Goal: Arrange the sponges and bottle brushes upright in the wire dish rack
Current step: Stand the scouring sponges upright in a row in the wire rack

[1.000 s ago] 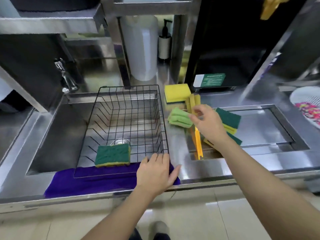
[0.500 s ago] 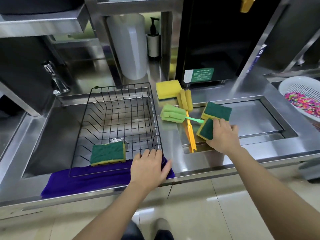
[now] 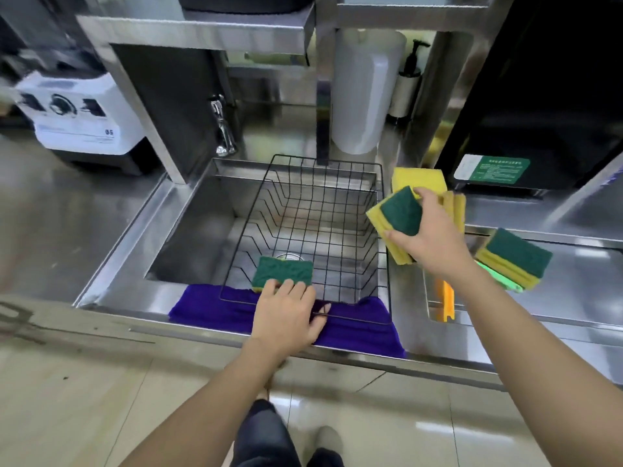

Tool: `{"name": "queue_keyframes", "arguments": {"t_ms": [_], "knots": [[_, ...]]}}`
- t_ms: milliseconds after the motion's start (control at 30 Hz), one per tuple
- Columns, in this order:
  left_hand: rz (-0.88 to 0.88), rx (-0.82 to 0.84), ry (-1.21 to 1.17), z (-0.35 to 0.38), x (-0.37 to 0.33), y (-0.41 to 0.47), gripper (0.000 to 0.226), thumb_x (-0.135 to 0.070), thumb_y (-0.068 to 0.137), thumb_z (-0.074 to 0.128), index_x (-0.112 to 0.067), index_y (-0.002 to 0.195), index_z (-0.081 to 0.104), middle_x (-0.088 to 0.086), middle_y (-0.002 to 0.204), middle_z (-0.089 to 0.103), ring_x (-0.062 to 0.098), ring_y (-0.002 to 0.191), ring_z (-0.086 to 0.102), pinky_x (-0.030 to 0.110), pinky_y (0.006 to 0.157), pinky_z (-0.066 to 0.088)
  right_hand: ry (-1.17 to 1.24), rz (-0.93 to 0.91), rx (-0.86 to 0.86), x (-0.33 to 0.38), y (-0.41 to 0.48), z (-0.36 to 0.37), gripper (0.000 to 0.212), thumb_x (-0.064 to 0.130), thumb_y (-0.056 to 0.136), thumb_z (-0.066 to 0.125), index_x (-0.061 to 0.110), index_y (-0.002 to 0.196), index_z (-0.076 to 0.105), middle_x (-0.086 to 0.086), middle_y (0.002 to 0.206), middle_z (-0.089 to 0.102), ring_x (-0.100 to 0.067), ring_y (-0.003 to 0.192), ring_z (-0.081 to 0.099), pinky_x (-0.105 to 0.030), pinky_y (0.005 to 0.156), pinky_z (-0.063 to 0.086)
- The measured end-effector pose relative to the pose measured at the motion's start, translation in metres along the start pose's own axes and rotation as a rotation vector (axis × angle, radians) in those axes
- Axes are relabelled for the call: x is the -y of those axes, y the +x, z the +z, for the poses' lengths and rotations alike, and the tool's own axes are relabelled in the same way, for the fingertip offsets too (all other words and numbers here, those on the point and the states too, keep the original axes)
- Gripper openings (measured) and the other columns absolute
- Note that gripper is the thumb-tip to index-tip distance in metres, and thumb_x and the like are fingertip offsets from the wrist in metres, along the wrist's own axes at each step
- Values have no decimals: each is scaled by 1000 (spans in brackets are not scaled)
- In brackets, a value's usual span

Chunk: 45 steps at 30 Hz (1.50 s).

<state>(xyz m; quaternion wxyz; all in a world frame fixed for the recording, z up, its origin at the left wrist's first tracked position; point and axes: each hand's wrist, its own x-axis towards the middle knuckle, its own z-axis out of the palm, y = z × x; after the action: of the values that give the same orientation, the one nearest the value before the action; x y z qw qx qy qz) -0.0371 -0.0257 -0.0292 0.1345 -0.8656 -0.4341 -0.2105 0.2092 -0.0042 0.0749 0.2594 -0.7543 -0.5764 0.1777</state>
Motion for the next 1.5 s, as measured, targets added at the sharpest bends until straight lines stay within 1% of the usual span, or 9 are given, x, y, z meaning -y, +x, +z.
{"name": "queue_keyframes", "arguments": {"t_ms": [200, 433, 867, 1000, 1067, 1133, 1200, 1267, 1500], "knots": [[-70, -6, -18, -1, 16, -9, 27, -38, 83, 55, -15, 70, 57, 1, 68, 58, 23, 65, 54, 35, 66, 38, -151, -205, 169, 43, 23, 46, 82, 33, 75, 73, 9, 142, 31, -13, 140, 46, -29, 128, 44, -42, 106, 39], [-80, -11, -56, 0, 16, -10, 19, -33, 77, 64, -16, 72, 57, -1, 67, 57, 21, 63, 52, 32, 64, 36, -335, -423, 336, 82, 50, 89, 77, 38, 80, 67, 17, 144, 29, -8, 143, 42, -27, 129, 40, -44, 106, 31], [-78, -44, -80, 0, 15, -10, 21, -31, 79, 62, -16, 68, 53, -1, 64, 52, 20, 59, 46, 32, 61, 32, -275, -409, 537, 88, 53, 146, 74, 40, 80, 67, 18, 142, 32, -5, 145, 42, -25, 132, 41, -45, 109, 32], [-80, -29, -78, -1, 15, -10, 21, -31, 78, 64, -16, 68, 53, -1, 64, 52, 20, 59, 45, 32, 61, 32, -183, -306, 582, 81, 50, 151, 54, 43, 83, 63, 18, 126, 41, -5, 128, 54, -22, 109, 53, -37, 88, 44], [-83, -24, -82, -1, 15, -10, 21, -31, 79, 64, -16, 68, 53, -1, 64, 52, 20, 59, 45, 32, 61, 32, -200, -324, 581, 79, 49, 153, 44, 47, 84, 60, 17, 112, 44, -5, 122, 56, -20, 100, 52, -33, 80, 41], [-84, -17, -88, -1, 15, -10, 21, -31, 78, 64, -16, 68, 53, -1, 64, 52, 20, 59, 46, 32, 61, 33, -262, -393, 586, 79, 48, 153, 43, 52, 85, 55, 16, 107, 47, -7, 134, 50, -25, 118, 48, -38, 94, 39], [-86, -7, -93, -2, 14, -9, 22, -31, 78, 64, -16, 68, 53, -1, 64, 52, 20, 59, 46, 32, 60, 34, -354, -453, 610, 81, 46, 151, 54, 56, 86, 49, 15, 121, 48, -5, 154, 30, -22, 144, 22, -43, 115, 18], [-85, 1, -91, -4, 15, -9, 22, -32, 79, 63, -16, 67, 53, -1, 64, 52, 20, 59, 47, 32, 60, 34, -453, -482, 606, 84, 44, 145, 64, 58, 87, 46, 16, 135, 43, -3, 160, 14, -20, 148, 5, -44, 118, 7], [-22, 40, -63, -6, 14, -7, 22, -35, 86, 56, -15, 78, 62, 2, 85, 63, 22, 77, 56, 37, 81, 39, -487, -389, 634, 68, 25, 126, 71, 51, 91, 46, 25, 150, 16, -7, 161, -5, -25, 148, -1, -46, 118, 8]]}}
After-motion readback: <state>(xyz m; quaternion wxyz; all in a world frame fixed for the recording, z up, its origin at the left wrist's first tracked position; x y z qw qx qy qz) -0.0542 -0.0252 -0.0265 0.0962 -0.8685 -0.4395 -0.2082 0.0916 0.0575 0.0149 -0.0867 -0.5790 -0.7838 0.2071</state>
